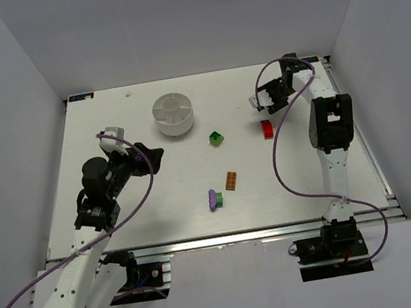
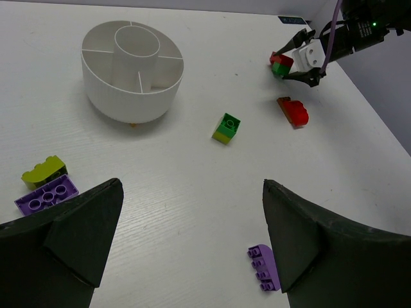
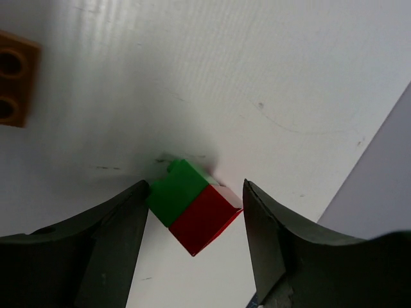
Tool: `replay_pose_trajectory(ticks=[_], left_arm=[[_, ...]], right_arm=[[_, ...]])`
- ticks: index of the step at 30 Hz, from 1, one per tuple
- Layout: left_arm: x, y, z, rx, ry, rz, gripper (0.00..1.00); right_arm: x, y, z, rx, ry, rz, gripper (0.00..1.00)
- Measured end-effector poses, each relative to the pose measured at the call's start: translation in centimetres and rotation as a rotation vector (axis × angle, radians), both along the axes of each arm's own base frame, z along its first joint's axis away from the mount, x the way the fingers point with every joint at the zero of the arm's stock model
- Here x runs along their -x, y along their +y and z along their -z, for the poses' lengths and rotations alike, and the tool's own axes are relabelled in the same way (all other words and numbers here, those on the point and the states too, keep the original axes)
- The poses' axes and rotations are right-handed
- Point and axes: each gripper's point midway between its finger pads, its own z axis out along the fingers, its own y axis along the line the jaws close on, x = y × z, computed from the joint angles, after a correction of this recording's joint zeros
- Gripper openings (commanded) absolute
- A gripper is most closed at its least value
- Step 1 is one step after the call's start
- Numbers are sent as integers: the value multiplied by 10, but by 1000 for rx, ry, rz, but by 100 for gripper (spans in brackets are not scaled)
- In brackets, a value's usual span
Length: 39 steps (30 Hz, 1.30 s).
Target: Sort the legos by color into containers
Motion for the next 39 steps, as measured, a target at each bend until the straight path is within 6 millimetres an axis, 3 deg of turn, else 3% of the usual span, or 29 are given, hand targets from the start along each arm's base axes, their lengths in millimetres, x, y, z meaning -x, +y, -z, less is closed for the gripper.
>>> replay_pose_trajectory(ticks=[7, 21, 39], left_arm=[[0, 0, 0, 0, -1, 1, 98], [0, 0, 0, 1, -1, 3, 98], [1, -1, -1, 1, -2, 7, 98]], right_arm=[[34, -2, 3, 9, 67, 3, 63], [41, -14, 0, 69, 56, 43, 77], [53, -30, 6, 161, 69, 59, 62]])
